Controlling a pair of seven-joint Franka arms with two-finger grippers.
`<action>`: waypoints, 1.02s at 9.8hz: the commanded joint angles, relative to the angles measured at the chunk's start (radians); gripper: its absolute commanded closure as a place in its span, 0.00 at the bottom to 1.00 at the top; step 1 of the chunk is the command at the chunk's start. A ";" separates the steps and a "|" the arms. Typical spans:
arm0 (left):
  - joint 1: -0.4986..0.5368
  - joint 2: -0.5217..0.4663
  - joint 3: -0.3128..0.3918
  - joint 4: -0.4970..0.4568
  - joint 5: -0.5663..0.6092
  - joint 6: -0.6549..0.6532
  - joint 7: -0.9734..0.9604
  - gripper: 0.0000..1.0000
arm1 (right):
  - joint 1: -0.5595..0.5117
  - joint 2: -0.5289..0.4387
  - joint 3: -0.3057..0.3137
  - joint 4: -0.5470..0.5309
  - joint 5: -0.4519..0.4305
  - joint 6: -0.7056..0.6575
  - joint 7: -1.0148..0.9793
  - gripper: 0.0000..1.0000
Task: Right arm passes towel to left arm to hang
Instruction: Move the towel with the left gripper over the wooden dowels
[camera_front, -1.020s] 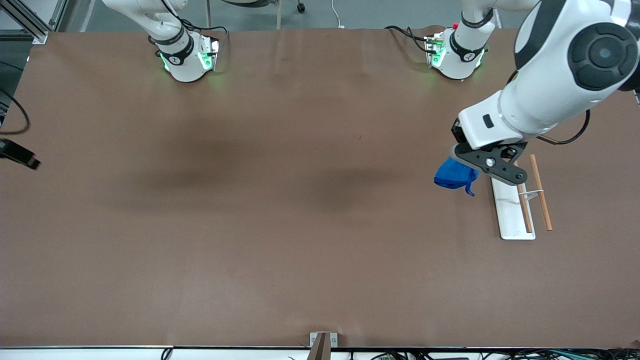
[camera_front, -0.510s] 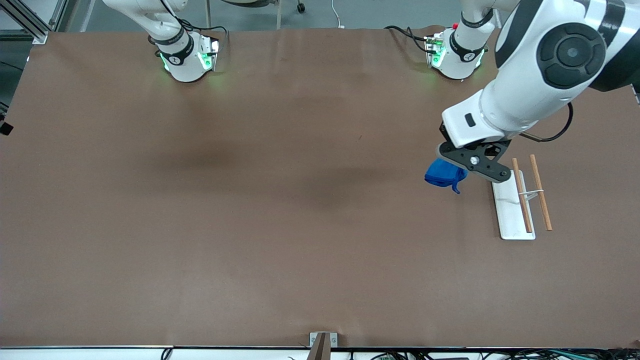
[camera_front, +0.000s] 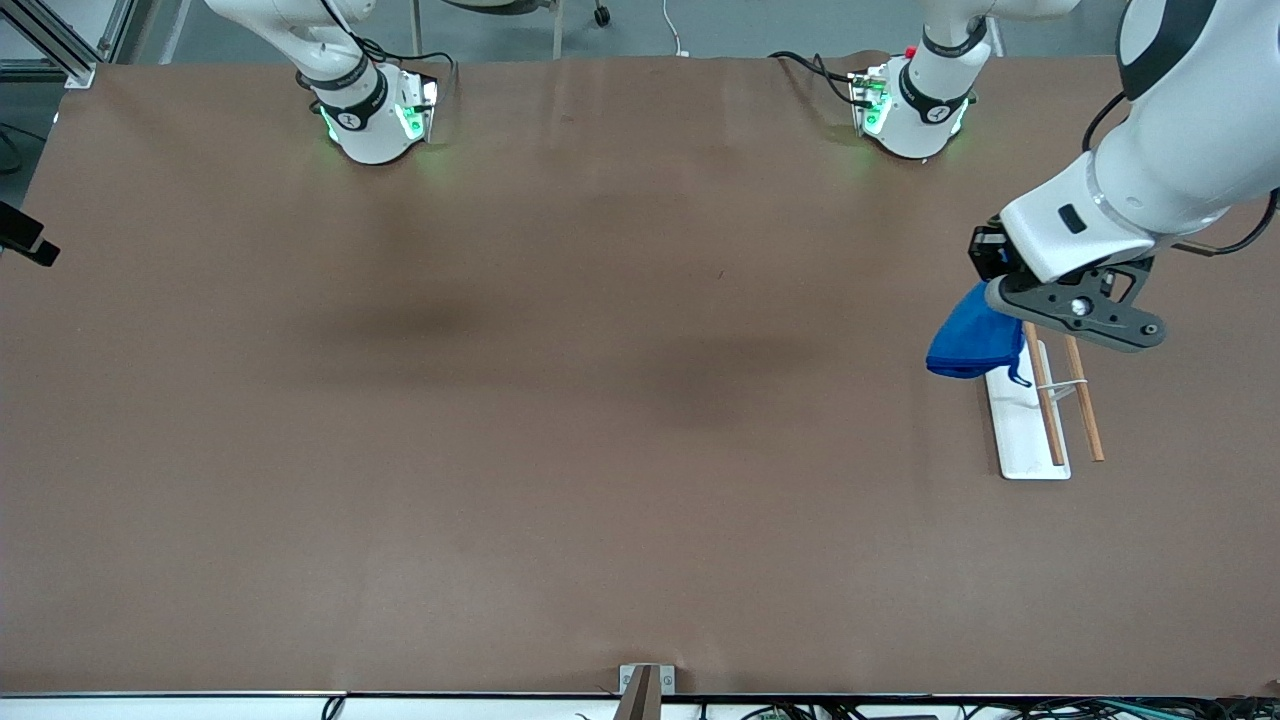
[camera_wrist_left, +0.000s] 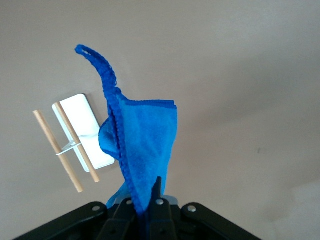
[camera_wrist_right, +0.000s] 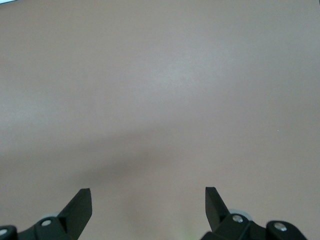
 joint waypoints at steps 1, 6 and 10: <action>0.043 0.007 -0.001 -0.056 0.032 0.114 -0.011 1.00 | -0.002 -0.010 0.002 -0.003 -0.006 -0.011 0.013 0.00; 0.118 0.020 0.151 -0.340 -0.037 0.393 -0.012 1.00 | -0.002 -0.008 0.002 -0.003 -0.004 -0.013 0.011 0.00; 0.128 0.021 0.309 -0.489 -0.129 0.452 0.012 1.00 | -0.002 -0.008 0.000 -0.003 -0.006 -0.013 0.009 0.00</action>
